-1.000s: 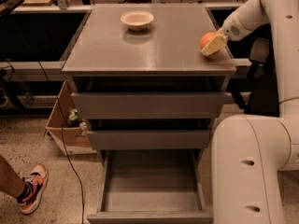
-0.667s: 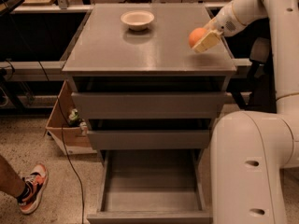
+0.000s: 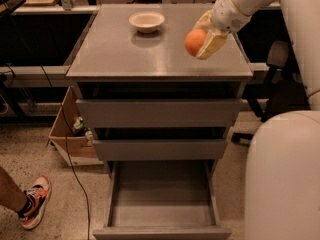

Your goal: Place orange into bottom drawer

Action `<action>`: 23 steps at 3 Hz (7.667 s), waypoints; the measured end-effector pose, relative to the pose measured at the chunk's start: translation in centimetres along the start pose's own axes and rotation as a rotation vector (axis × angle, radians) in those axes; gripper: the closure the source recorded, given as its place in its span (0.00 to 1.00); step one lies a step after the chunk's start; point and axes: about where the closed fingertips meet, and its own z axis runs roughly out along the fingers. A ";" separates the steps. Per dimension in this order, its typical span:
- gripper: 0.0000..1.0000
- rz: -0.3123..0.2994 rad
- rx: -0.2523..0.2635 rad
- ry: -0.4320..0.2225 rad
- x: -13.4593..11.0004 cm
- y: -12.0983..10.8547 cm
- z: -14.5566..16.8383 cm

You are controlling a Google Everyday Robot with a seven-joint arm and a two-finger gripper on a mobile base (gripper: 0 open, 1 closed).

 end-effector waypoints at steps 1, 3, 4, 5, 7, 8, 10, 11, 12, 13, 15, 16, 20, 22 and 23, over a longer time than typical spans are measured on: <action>1.00 -0.054 -0.029 0.012 -1.2 1.0 0.9; 1.00 -0.289 -0.004 0.057 -5.9 1.0 0.8; 1.00 -0.585 0.047 0.166 -9.4 2.6 -1.1; 1.00 -0.701 -0.013 0.191 -9.7 4.2 1.2; 1.00 -0.748 -0.185 0.279 -6.3 6.2 4.5; 1.00 -0.865 -0.436 0.320 -1.1 11.1 8.9; 1.00 -1.053 -0.634 0.295 4.3 15.7 11.6; 1.00 -1.066 -0.552 0.176 5.0 16.2 13.0; 1.00 -1.140 -0.449 0.128 6.4 17.4 13.1; 1.00 -1.256 -0.420 0.099 8.8 22.4 16.4; 1.00 -1.271 -0.463 0.069 9.3 25.5 18.1; 1.00 -1.212 -0.361 -0.013 11.3 26.4 21.6; 1.00 -1.003 -0.014 -0.260 17.9 32.3 37.6; 1.00 -0.924 0.062 -0.292 23.6 35.4 52.5; 1.00 -0.931 0.082 -0.300 25.0 36.3 56.0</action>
Offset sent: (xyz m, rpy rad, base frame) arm -0.0151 0.0179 -0.0045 -0.0805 -0.0150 0.1056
